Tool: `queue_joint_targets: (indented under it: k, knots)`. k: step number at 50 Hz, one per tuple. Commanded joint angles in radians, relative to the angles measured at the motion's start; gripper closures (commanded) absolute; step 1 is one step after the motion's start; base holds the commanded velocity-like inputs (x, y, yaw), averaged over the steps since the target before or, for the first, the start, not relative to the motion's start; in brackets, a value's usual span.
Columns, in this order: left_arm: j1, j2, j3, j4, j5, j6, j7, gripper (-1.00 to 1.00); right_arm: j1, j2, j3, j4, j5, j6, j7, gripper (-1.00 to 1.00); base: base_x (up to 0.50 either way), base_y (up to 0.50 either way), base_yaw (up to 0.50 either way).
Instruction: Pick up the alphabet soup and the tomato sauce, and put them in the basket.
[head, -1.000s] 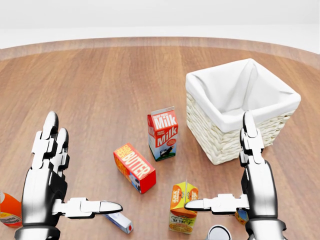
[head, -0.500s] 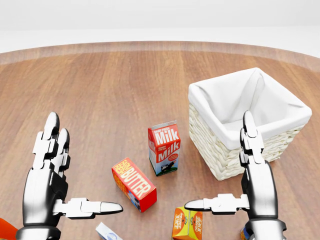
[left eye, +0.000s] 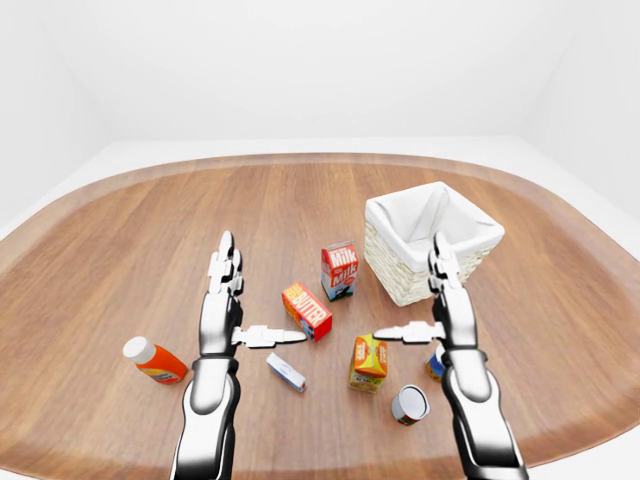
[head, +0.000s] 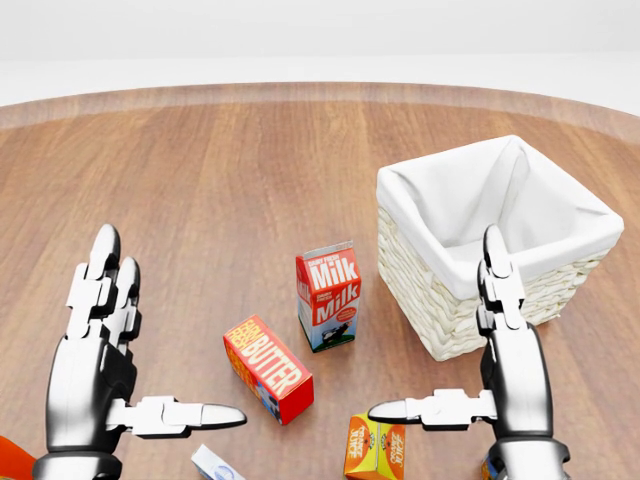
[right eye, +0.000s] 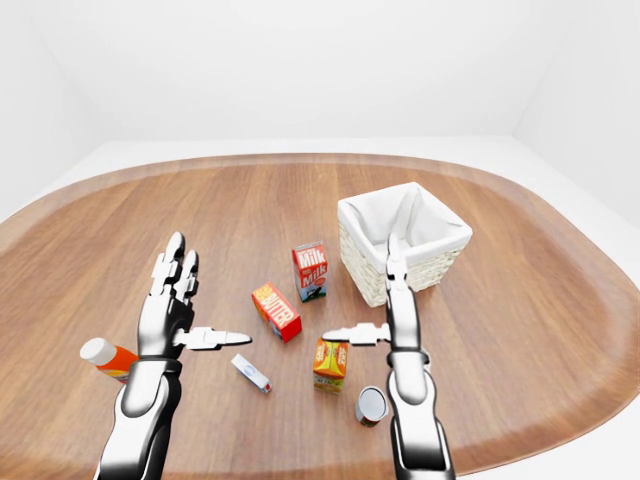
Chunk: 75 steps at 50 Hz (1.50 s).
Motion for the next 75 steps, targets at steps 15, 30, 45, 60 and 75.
queue_joint_targets:
  k: [15, 30, 45, 60, 75]
  knots:
    - [-0.003, 0.001, -0.004, 0.008, 0.012, 0.000, -0.004, -1.00, 0.029, -0.004, -0.006, -0.073, -0.032, 0.000, 0.013, -1.00, 0.00, 0.00, 0.00]
    - [-0.008, 0.002, -0.003, 0.027, 0.015, 0.000, -0.004, -1.00, 0.142, -0.022, 0.016, -0.376, -0.601, 0.032, 0.075, -1.00, 0.00, 0.00, 0.00]
    - [-0.011, 0.001, 0.001, 0.051, 0.014, 0.000, 0.003, -1.00, 0.192, -0.014, -0.061, -0.488, -0.818, 0.029, 0.191, -1.00, 0.00, 0.00, 0.00]
    - [-0.010, 0.001, -0.001, 0.038, 0.016, 0.000, 0.003, -1.00, 0.223, 0.012, -0.169, -0.497, -0.985, 0.024, 0.244, -1.00, 0.00, 0.00, 0.00]
    - [-0.015, 0.002, 0.005, 0.041, 0.011, 0.000, 0.007, -1.00, 0.231, 0.007, -0.218, -0.446, -1.053, 0.000, 0.280, -1.00, 0.00, 0.00, 0.00]
